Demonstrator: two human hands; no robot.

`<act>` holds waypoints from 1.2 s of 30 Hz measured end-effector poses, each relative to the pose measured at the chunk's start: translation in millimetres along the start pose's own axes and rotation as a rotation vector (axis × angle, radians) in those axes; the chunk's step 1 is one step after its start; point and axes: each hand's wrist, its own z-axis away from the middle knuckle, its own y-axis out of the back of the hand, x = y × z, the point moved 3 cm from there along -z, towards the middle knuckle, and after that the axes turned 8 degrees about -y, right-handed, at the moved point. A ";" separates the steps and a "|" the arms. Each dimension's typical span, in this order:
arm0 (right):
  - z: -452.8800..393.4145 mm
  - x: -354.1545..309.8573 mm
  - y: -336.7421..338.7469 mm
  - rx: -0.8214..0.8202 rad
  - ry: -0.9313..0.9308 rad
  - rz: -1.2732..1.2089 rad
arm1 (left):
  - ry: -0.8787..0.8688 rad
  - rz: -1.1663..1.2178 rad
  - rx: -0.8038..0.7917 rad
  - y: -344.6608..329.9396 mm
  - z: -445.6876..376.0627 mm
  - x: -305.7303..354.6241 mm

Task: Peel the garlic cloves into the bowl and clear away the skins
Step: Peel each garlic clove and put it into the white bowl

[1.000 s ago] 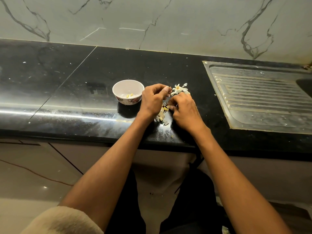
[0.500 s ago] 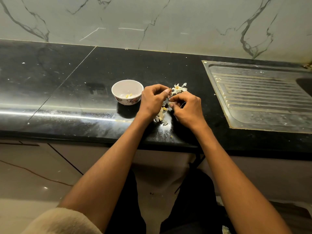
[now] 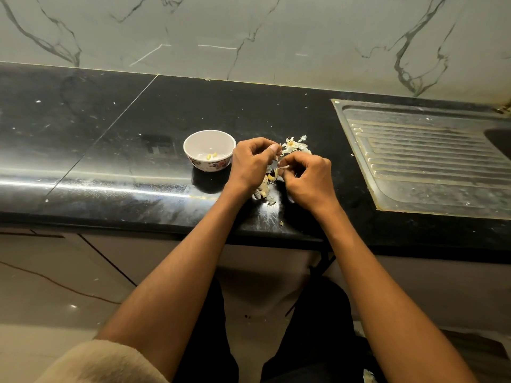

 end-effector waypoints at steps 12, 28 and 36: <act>-4.4 8.8 6.5 0.031 -0.101 -0.224 | 0.005 0.099 0.001 -1.1 -1.1 -0.1; 6.1 -5.1 -1.3 -0.066 0.185 0.072 | -0.094 0.405 0.013 4.0 1.2 14.7; 11.2 -11.0 -11.2 -0.180 0.317 0.275 | -0.077 0.373 0.030 15.0 15.8 21.1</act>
